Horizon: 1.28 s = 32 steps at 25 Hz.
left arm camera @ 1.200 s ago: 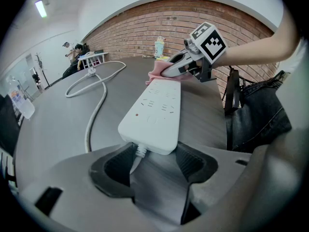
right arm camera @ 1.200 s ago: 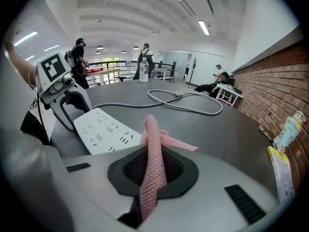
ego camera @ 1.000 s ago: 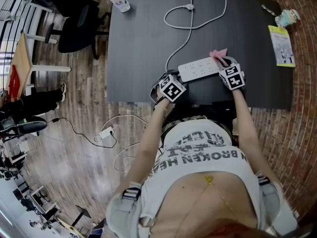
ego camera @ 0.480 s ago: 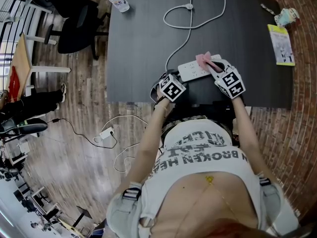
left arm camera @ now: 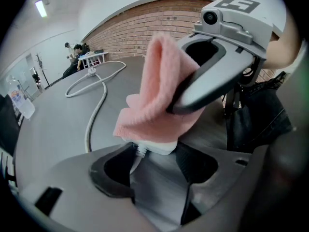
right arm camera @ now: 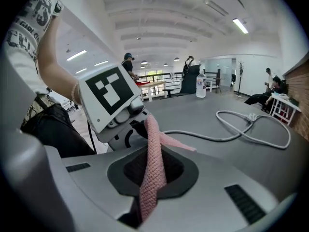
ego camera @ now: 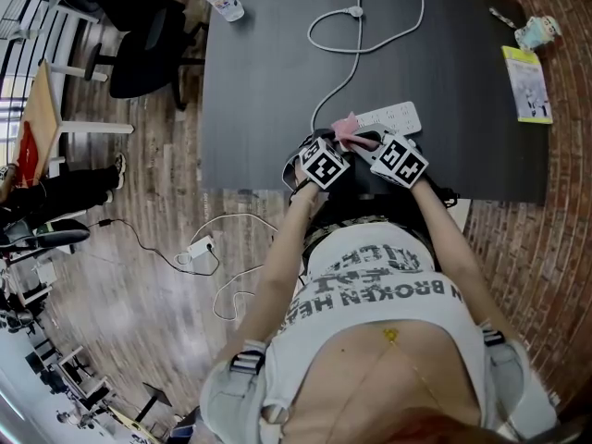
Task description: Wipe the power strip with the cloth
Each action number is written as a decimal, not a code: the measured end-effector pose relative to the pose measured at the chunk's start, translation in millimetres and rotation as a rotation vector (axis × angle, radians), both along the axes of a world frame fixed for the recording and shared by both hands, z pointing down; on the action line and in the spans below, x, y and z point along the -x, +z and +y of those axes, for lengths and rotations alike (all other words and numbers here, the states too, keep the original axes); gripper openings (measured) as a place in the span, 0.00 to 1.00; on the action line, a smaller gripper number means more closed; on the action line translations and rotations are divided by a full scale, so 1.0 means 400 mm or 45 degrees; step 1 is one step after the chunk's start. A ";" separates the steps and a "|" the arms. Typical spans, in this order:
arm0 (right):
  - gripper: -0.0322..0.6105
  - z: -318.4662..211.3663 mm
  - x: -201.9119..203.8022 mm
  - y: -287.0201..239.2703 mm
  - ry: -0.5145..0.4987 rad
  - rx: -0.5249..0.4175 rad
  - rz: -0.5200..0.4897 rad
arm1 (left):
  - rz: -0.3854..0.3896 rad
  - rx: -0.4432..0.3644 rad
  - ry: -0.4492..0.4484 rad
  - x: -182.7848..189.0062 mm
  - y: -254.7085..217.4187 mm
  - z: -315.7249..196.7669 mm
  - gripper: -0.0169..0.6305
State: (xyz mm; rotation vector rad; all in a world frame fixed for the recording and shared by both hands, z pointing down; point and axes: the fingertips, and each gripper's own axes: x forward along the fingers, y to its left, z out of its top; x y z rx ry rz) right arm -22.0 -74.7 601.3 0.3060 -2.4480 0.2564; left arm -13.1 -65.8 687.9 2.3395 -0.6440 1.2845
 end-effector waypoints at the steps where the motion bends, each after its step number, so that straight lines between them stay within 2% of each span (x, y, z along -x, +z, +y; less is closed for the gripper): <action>1: 0.08 0.009 0.005 0.017 -0.022 0.009 0.027 | -0.001 -0.001 0.000 0.000 0.001 0.000 0.43; 6: 0.08 0.038 0.030 0.078 -0.099 0.025 0.129 | 0.001 0.002 0.006 -0.002 -0.004 0.001 0.43; 9: 0.08 0.042 0.034 0.099 -0.099 0.014 0.170 | 0.001 -0.001 0.004 -0.002 -0.002 0.000 0.43; 32: 0.08 0.035 0.022 0.099 -0.046 -0.026 0.198 | -0.001 -0.002 0.000 0.001 0.000 -0.001 0.43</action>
